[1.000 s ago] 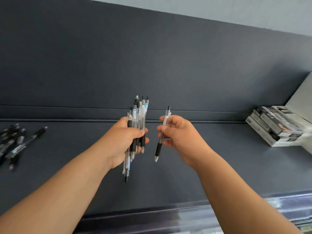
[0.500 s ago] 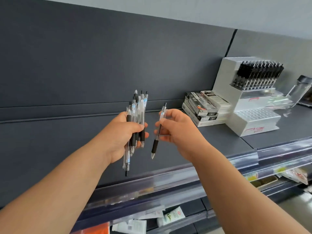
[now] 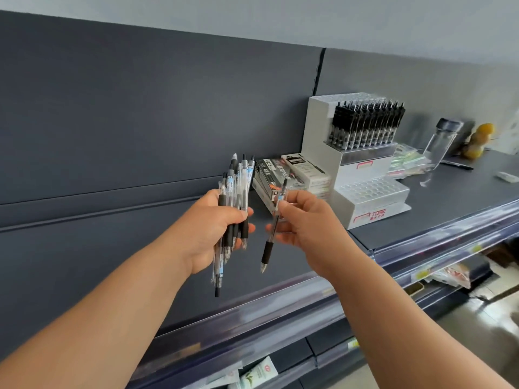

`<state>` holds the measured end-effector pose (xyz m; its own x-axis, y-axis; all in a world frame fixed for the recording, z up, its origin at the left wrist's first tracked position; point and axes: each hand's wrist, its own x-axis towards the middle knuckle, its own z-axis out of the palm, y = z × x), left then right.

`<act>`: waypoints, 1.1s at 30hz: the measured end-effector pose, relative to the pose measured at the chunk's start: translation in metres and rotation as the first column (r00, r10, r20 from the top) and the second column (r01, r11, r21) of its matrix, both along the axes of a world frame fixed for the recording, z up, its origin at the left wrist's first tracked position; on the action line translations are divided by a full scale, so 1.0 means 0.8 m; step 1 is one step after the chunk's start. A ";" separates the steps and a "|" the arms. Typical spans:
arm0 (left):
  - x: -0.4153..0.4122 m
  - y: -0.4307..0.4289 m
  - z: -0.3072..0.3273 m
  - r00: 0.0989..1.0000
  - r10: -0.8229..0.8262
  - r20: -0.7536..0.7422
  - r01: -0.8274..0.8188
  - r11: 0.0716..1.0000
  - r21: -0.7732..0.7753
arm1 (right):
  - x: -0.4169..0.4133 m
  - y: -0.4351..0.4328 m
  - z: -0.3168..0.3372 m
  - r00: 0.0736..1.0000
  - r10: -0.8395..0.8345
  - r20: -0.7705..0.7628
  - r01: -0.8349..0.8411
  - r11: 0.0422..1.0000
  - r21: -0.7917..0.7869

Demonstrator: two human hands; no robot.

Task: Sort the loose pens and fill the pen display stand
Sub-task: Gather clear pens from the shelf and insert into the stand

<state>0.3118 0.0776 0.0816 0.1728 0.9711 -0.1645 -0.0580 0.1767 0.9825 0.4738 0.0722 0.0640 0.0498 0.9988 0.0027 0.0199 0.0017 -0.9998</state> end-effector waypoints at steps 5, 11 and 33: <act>0.047 0.038 0.000 1.000 -0.027 0.014 0.027 0.999 0.030 | 0.050 0.027 0.002 0.999 -0.030 0.012 0.029 0.999 0.033; 0.103 0.096 0.002 0.999 -0.019 0.047 0.017 0.999 0.043 | 0.106 0.093 0.016 0.992 -0.037 0.118 0.026 0.996 0.086; 0.260 0.158 0.028 0.983 0.179 0.047 -0.182 0.981 0.060 | 0.275 0.196 0.057 0.981 0.106 0.163 -0.146 0.954 0.263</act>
<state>0.5195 0.2042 0.1044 -0.0012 0.9952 -0.0981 -0.1241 0.0972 0.9875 0.6942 0.2292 0.1093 -0.0976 0.9569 0.2737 0.1467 0.2858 -0.9470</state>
